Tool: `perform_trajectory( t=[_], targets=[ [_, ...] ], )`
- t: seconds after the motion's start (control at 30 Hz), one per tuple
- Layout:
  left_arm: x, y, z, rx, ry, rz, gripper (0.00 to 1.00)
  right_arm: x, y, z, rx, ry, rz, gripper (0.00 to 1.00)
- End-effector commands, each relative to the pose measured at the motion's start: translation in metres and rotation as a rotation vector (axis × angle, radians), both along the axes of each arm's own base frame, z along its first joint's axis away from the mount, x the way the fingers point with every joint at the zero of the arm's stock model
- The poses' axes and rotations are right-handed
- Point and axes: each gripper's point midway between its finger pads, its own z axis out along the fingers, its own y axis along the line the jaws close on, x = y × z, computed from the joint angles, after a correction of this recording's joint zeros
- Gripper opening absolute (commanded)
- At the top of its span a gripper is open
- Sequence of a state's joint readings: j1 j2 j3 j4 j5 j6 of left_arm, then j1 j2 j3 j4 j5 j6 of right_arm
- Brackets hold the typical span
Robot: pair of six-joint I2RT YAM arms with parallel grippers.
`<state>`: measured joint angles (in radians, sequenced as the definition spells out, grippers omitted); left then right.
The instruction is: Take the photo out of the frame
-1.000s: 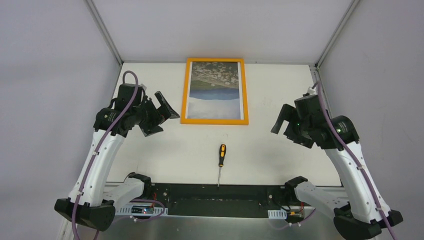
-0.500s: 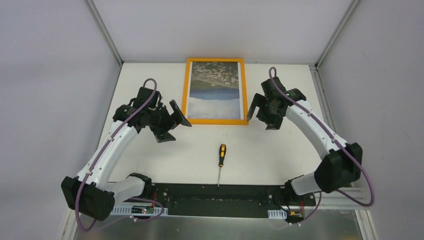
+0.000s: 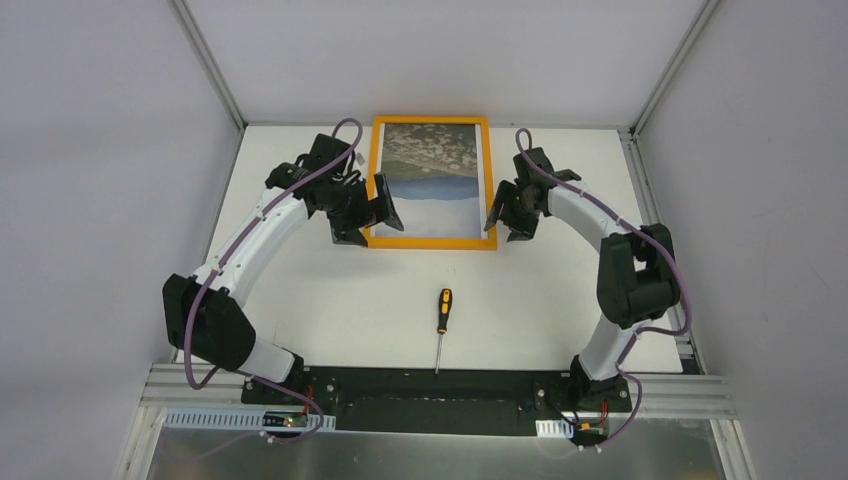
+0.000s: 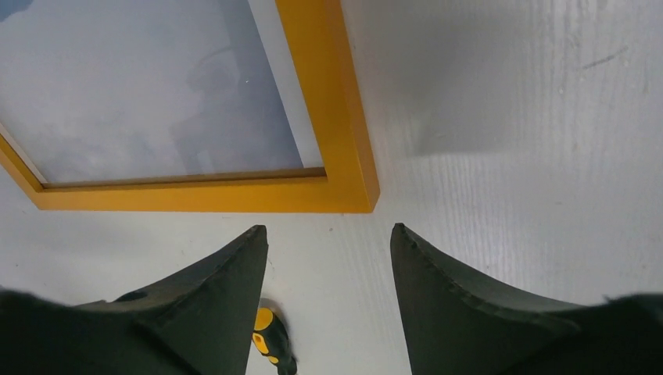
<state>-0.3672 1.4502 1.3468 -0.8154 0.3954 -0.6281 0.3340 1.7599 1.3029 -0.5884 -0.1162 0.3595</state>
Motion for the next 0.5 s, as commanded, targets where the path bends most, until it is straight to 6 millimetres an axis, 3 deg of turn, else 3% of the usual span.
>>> perform_trajectory(
  t=[0.0,0.27,0.47],
  targets=[
    [0.015,-0.006,0.009,0.017,-0.087,-0.115,1.0,0.026,0.012,-0.005,0.082,-0.053,0.063,0.61],
    [0.034,-0.018,0.008,0.009,-0.101,-0.185,1.0,0.033,0.011,-0.037,0.09,0.006,0.064,0.51],
    [0.043,-0.023,0.012,0.001,-0.121,-0.215,1.0,0.035,0.008,-0.045,0.105,0.022,0.054,0.43]
  ],
)
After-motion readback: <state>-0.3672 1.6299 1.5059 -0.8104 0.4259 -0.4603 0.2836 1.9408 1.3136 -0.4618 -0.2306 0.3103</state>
